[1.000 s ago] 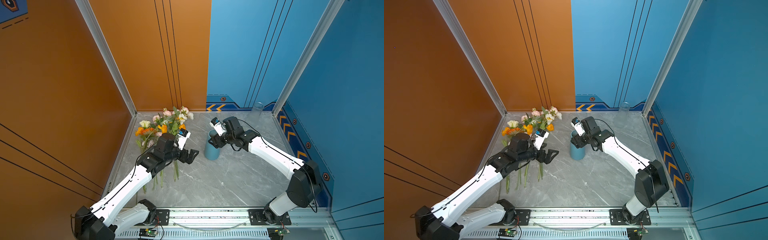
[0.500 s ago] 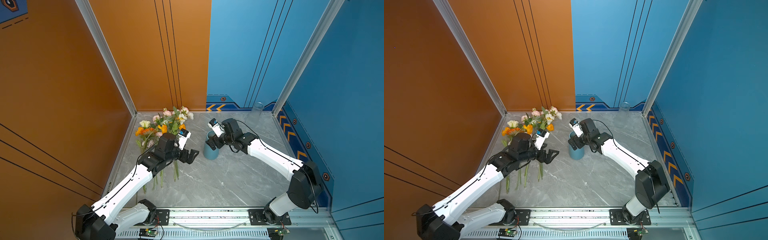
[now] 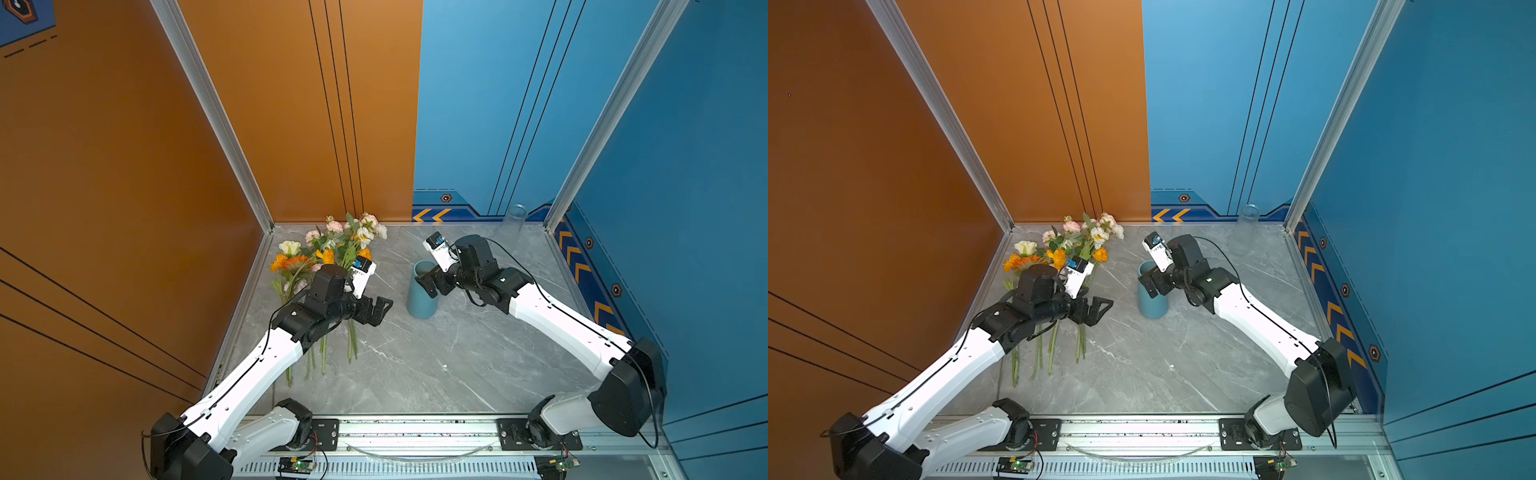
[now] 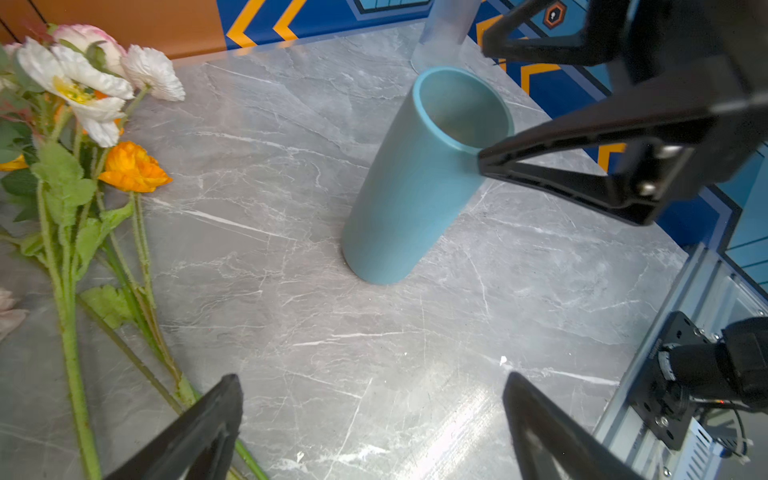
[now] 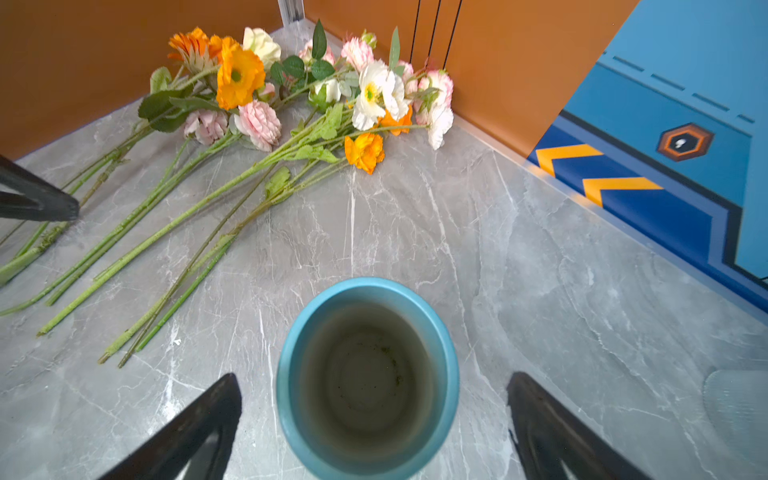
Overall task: Arrange the flowers into the vase
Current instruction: 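Carry the teal vase toward the flowers with the right gripper and set it down, then grasp the white flower stem with the left gripper while the right gripper withdraws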
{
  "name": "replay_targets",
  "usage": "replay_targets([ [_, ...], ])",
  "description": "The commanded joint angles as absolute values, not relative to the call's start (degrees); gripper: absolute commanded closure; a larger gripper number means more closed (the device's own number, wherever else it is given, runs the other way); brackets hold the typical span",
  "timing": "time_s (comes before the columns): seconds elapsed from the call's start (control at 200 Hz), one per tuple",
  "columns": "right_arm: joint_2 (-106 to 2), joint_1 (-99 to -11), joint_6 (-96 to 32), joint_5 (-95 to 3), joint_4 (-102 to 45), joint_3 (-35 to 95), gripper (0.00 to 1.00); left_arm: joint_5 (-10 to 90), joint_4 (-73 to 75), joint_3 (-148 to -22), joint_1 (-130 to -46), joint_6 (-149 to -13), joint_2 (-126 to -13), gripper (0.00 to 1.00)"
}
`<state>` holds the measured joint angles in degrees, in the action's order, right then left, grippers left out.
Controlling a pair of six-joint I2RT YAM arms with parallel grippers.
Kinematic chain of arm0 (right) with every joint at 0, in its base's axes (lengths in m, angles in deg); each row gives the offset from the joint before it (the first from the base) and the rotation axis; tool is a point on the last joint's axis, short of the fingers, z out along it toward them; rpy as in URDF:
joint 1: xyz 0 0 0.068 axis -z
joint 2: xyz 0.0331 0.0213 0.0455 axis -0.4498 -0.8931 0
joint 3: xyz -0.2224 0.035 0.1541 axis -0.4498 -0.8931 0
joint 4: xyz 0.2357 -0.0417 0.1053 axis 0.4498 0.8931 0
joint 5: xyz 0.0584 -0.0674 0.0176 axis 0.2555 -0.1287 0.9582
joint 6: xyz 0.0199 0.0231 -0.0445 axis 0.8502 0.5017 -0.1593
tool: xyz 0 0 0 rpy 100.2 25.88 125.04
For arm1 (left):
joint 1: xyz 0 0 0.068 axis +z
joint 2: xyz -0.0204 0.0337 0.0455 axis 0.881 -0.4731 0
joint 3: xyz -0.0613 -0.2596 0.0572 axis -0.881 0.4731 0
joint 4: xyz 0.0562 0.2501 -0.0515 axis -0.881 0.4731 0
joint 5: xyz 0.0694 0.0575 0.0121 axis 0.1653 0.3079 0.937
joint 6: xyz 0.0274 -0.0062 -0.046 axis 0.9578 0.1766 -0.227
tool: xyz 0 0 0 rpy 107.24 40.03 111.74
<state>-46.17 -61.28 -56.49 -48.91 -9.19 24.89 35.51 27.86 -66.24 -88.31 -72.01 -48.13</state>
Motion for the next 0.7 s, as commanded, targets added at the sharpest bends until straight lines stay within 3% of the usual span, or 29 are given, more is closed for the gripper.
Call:
replay_targets([
  [0.0, -41.7, -60.7, -56.7, -48.6, -6.3, 26.9, 0.00, 36.1, 29.8, -68.8, -86.5, -73.4, -47.6, 0.02],
  [0.13, -38.0, -60.6, -54.6, -48.4, -2.7, 28.3, 0.00, 44.7, 34.5, -71.1, -83.4, -75.1, -49.2, 0.02],
  [0.295, -35.0, -66.5, -52.8, -50.6, 0.9, 27.5, 0.00, 51.2, 40.7, -73.5, -77.0, -77.4, -56.0, 0.31],
  [0.46, -35.0, -77.8, -46.5, -54.6, -7.3, 21.7, 0.00, 54.3, 40.7, -73.4, -74.7, -80.0, -64.3, 0.59],
  [0.696, -39.5, -85.7, -38.6, -54.5, -20.6, 15.1, 0.00, 62.7, 40.7, -75.2, -74.0, -81.1, -77.3, 0.70],
])
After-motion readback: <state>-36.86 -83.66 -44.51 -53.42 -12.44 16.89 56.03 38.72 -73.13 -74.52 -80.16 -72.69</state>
